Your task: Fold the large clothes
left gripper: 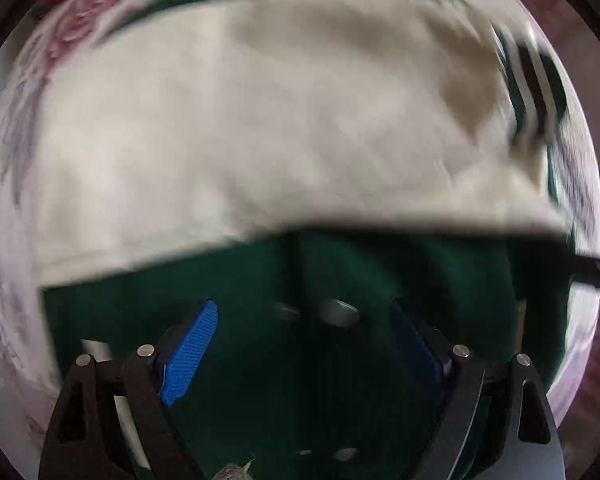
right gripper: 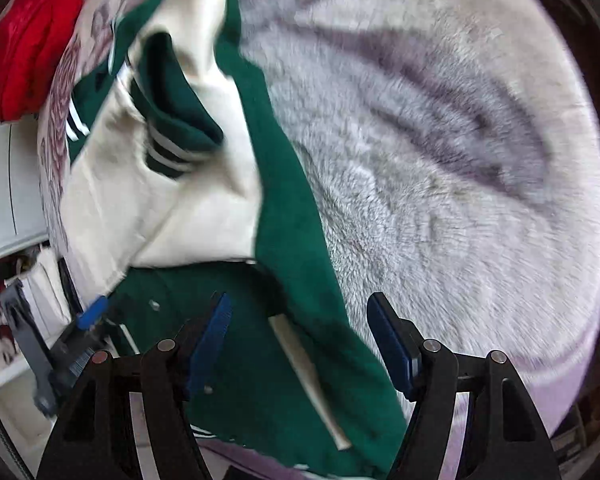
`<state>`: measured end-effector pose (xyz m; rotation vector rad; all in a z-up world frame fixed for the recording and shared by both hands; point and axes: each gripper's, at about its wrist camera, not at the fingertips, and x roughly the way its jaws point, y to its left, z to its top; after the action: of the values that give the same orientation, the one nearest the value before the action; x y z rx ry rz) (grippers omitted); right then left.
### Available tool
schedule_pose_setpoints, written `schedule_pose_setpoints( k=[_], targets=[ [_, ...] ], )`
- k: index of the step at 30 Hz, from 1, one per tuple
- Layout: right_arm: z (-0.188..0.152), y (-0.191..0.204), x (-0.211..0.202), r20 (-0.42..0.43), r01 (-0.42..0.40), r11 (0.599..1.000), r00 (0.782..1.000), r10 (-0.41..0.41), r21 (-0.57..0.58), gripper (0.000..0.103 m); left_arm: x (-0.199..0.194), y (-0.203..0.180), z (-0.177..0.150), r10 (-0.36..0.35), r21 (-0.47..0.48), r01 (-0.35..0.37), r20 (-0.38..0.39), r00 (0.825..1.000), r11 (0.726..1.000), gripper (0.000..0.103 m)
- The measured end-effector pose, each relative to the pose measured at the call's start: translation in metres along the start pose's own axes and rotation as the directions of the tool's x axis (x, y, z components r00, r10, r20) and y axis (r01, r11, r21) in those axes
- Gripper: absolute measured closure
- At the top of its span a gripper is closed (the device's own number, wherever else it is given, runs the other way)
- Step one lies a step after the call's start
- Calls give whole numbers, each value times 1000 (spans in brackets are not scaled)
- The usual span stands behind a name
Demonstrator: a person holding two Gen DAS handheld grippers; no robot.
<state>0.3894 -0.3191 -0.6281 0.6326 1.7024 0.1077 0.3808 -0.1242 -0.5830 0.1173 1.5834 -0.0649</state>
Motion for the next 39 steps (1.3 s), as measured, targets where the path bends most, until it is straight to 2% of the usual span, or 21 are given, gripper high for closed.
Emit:
schedule_pose_setpoints(
  k=[1, 2, 3, 5, 7, 8, 13, 15, 16, 17, 19, 21, 22, 25, 28, 29, 31, 33, 35, 37, 39],
  targets=[
    [3, -2, 7, 1, -7, 1000, 1000, 7, 0, 86, 10, -11, -3, 40, 19, -40, -2, 999, 999, 15],
    [6, -5, 7, 36, 26, 999, 999, -27, 20, 97, 19, -18, -6, 65, 34, -65, -1, 998, 997, 15],
    [9, -7, 6, 56, 55, 998, 997, -57, 42, 97, 29, -22, -7, 99, 39, -99, -1, 995, 994, 13],
    [10, -17, -4, 110, 81, 994, 990, -89, 73, 97, 32, -20, -6, 111, 18, -111, 13, 994, 994, 2],
    [10, -29, -7, 141, 161, 985, 975, -169, 67, 97, 35, -15, -5, 97, 4, -97, 8, 995, 995, 1],
    [12, -43, -1, 124, 166, 983, 977, -174, 73, 97, 35, -14, -5, 91, -1, -91, 8, 996, 996, 0],
    [17, -52, -12, 70, 89, 992, 993, -95, 95, 96, 34, -17, 2, 96, 4, -96, -7, 995, 995, 0],
    [12, -53, -23, 57, 26, 997, 998, -30, 67, 94, 35, -18, 4, 93, 1, -93, -7, 996, 996, 0],
    [9, -53, -22, 47, 31, 999, 998, -33, 33, 92, 36, -21, 4, 92, 0, -92, -4, 996, 996, 0],
    [8, -58, -21, 30, 56, 998, 998, -56, 5, 88, 35, -21, 4, 92, 0, -92, 0, 996, 996, 0],
    [6, -63, -7, 27, 160, 987, 987, -159, -27, 89, 34, -24, -4, 88, -6, -88, 2, 996, 996, 0],
    [9, -71, -7, 31, 161, 987, 986, -162, 13, 90, 30, -20, -8, 79, -19, -79, -4, 997, 997, 0],
    [9, -67, -12, 33, 193, 980, 980, -194, 42, 90, 26, -14, -9, 74, -26, -74, -4, 997, 997, 0],
    [8, -45, -24, 41, 264, 964, 963, -265, 29, 88, -4, 18, -21, 70, -64, -68, 36, 997, 996, 0],
    [-13, -27, -32, 41, 254, 967, 966, -255, 22, 71, -32, 77, -38, 173, -121, -162, 82, 982, 979, 0],
    [-22, -25, -39, 53, 246, 969, 967, -248, 29, 66, -36, 99, -42, 221, -143, -208, 88, 971, 968, 0],
    [-38, -25, -49, 69, 238, 970, 968, -241, 50, 66, -33, 154, -49, 346, -186, -327, 79, 935, 927, 0],
    [-55, -16, -58, 93, 238, 969, 965, -244, 71, 66, -15, 195, -53, 409, -211, -393, 39, 912, 895, 0],
    [-73, 6, -60, 117, 196, 978, 972, -203, 71, 66, 7, 226, -51, 396, -220, -389, -11, 918, 895, 0],
    [-82, 34, -54, 116, 162, 985, 979, -168, 58, 65, 21, 240, -53, 353, -209, -347, -12, 936, 914, 0],
    [-93, 52, -40, 102, 148, 988, 983, -152, 47, 65, 29, 245, -52, 357, -183, -353, -10, 934, 918, 0]
  ],
)
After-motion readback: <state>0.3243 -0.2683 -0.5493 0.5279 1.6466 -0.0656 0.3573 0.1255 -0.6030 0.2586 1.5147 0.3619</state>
